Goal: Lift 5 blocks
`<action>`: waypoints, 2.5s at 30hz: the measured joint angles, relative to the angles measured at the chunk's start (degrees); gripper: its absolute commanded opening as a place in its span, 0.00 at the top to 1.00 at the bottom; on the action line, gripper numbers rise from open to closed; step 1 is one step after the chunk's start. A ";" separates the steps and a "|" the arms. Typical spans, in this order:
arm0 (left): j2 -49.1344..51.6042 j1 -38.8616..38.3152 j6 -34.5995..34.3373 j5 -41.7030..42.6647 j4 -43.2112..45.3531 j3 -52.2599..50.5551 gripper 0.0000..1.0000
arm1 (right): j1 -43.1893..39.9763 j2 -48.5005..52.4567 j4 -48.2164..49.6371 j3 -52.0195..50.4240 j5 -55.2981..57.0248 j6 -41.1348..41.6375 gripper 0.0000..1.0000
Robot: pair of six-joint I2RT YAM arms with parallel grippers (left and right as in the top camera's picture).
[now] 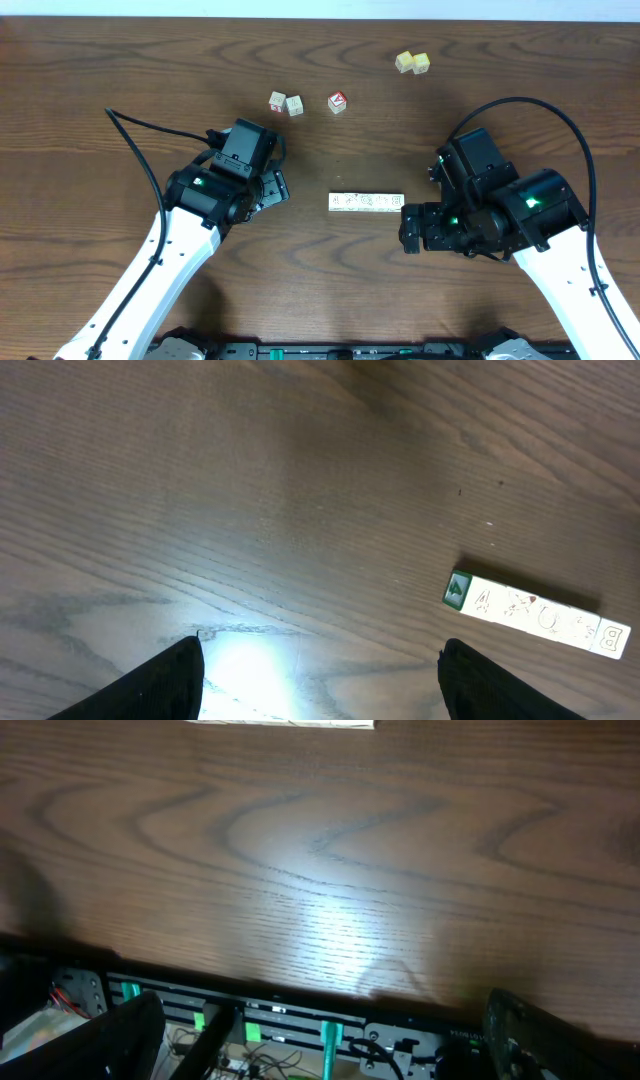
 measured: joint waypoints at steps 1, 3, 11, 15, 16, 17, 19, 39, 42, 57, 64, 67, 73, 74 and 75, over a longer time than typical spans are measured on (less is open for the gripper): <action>0.00 0.00 0.00 0.00 0.00 0.00 0.25 | 0.00 0.00 0.04 -0.02 -0.02 0.00 0.01; 0.00 0.00 0.00 0.00 0.00 0.00 0.24 | 0.00 0.00 0.11 -0.09 0.04 -0.02 0.01; 0.00 0.00 0.00 -0.13 0.00 0.00 0.24 | 0.00 -0.02 7.30 -3.08 0.11 -2.91 0.01; 0.00 0.00 0.00 -0.15 0.02 0.02 0.24 | -0.24 -0.50 17.73 -7.54 -0.31 -6.91 0.01; 0.00 0.00 0.00 -0.13 0.02 0.02 0.24 | -0.50 -0.87 20.50 -8.81 -0.92 -8.09 0.01; 0.00 0.00 0.00 -0.15 -0.02 0.02 0.24 | -0.90 -1.62 24.26 -10.58 -1.68 -9.64 0.01; 0.00 0.00 0.00 -0.13 -0.02 0.02 0.24 | -2.25 -3.78 30.77 -14.16 -3.85 -12.41 0.01; 0.00 0.00 0.00 -0.13 -0.02 0.22 0.24 | -15.23 -51.41 84.32 -62.29 -14.51 -18.36 0.01; 0.00 0.00 0.00 -0.13 -0.04 0.22 0.24 | -15.23 -56.39 88.76 -67.52 -13.97 -18.27 0.01; 0.00 0.00 0.00 -0.13 -0.02 0.22 0.24 | -17.92 -67.12 90.92 -74.71 -7.26 -16.68 0.01; 0.00 0.00 0.00 -0.13 -0.04 0.22 0.24 | -20.70 -70.90 83.93 -74.71 -3.69 -16.68 0.01; 0.00 0.00 0.00 -0.15 -0.02 0.22 0.24 | -21.22 -70.97 79.58 -74.71 -1.20 -16.63 0.01; 0.00 0.00 0.00 -0.15 -0.02 0.22 0.24 | -21.22 -70.93 79.32 -74.71 1.60 -20.39 0.01; 0.00 0.00 0.00 -0.13 -0.02 0.22 0.24 | -21.22 -70.93 79.28 -74.71 2.12 -21.35 0.01; 0.00 0.00 0.00 -0.13 -0.02 0.22 0.24 | -21.24 -70.95 79.21 -74.71 2.43 -21.92 0.01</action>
